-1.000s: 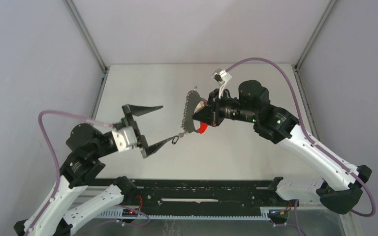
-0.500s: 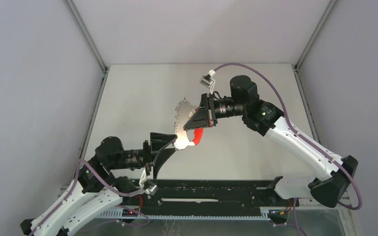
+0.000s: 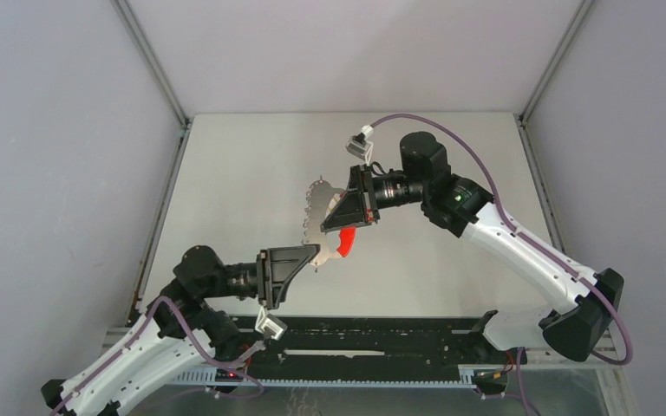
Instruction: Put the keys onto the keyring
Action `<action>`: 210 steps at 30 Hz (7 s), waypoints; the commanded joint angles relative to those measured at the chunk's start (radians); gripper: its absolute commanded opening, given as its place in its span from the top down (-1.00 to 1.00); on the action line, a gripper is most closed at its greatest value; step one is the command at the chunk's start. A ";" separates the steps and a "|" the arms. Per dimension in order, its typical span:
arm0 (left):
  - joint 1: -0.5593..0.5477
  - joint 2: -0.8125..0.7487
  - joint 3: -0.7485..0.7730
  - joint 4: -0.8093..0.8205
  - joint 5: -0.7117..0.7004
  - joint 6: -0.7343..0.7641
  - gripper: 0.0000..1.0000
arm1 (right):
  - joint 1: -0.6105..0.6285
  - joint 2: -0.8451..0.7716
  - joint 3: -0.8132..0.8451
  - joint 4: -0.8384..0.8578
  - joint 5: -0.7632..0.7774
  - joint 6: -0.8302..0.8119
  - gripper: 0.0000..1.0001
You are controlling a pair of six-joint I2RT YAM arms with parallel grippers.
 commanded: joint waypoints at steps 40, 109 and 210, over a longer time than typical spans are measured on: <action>-0.022 0.200 0.457 -0.128 -0.048 -1.510 0.99 | -0.059 -0.460 0.001 -0.099 0.358 -0.681 -1.00; -0.021 0.245 0.656 -0.496 0.084 -1.274 0.57 | 0.353 -0.248 0.055 -0.258 0.432 -1.013 1.00; 0.383 0.265 0.444 0.178 -0.153 -2.933 0.93 | 0.662 -0.168 -0.143 0.456 1.378 -1.164 1.00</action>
